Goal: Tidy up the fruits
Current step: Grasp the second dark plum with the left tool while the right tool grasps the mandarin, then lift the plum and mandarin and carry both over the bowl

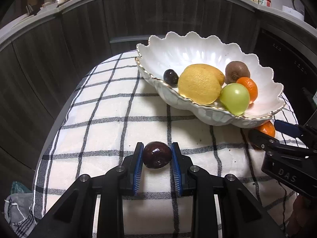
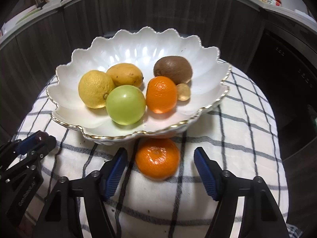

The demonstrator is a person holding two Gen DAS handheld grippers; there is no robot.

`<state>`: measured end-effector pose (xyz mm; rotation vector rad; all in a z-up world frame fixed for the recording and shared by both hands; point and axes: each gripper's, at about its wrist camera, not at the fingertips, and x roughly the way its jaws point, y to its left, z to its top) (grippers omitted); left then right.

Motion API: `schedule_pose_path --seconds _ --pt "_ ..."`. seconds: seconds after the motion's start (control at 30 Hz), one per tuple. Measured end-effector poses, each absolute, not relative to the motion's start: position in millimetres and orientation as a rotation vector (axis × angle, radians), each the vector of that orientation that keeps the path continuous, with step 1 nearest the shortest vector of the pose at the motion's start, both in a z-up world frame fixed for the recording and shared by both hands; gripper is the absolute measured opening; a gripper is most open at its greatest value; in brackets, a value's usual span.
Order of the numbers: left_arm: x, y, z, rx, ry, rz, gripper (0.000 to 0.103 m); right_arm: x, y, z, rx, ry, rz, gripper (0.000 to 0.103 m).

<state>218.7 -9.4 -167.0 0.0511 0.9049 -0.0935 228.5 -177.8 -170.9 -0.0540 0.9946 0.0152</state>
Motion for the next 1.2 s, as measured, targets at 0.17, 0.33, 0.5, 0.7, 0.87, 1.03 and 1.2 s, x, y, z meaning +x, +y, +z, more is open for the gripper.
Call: schedule_pose_path --seconds 0.17,0.33,0.5,0.7,0.87,1.03,1.2 --pt "219.2 -6.5 -167.4 0.047 0.905 -0.086 0.028 233.1 -176.2 -180.4 -0.058 1.019 0.018 0.05" --pt "217.4 -9.5 -165.7 0.052 0.901 -0.097 0.028 228.9 -179.4 -180.1 -0.039 1.014 0.02 0.047" --pt "213.5 -13.2 -162.5 0.06 0.898 -0.103 0.028 220.7 -185.0 -172.9 -0.036 1.009 0.023 0.047" --pt "206.3 -21.0 -153.2 0.074 0.886 -0.13 0.028 200.3 -192.0 -159.5 -0.037 1.014 0.021 0.047" --pt "202.2 -28.4 -136.4 0.082 0.85 -0.152 0.028 189.1 -193.4 -141.2 -0.032 0.988 0.015 0.047" --pt "207.8 -33.3 -118.6 0.085 0.819 -0.17 0.028 195.7 -195.2 -114.7 -0.02 0.93 0.02 0.047" --pt "224.7 -36.2 -99.1 0.076 0.779 -0.19 0.028 213.4 -197.0 -94.1 -0.034 0.876 0.031 0.047"
